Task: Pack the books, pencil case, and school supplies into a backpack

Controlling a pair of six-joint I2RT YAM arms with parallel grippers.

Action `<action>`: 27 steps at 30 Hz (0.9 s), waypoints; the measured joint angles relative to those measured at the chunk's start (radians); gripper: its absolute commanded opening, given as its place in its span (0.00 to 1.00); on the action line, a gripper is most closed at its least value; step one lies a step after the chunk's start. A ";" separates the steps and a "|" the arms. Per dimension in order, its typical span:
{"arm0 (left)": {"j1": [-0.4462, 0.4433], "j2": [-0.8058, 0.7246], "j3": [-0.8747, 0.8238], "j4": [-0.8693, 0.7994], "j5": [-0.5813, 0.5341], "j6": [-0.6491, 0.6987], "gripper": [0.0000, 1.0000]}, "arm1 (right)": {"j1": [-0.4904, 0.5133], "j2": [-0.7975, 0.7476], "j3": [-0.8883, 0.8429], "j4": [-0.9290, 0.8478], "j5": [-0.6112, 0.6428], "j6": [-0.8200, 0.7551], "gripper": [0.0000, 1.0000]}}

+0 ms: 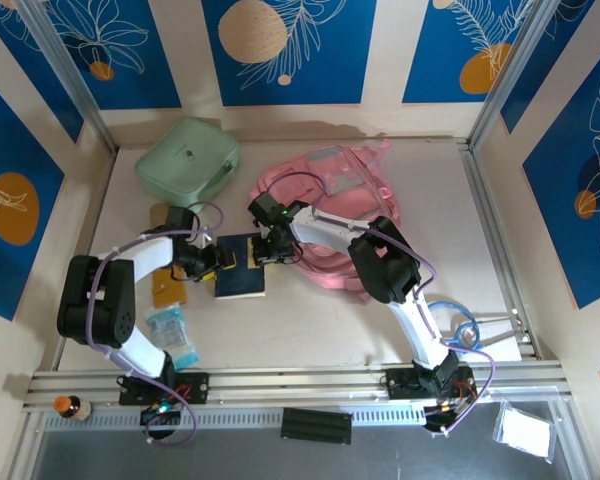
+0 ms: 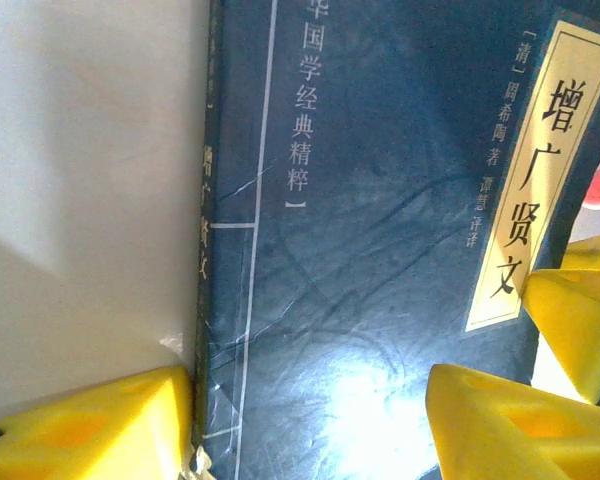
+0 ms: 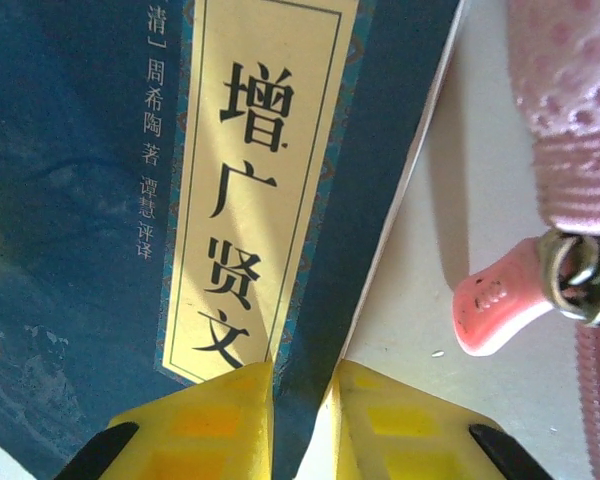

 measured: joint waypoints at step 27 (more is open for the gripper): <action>0.016 -0.121 -0.116 0.219 0.221 -0.270 0.30 | -0.028 -0.003 -0.019 0.046 -0.017 0.019 0.14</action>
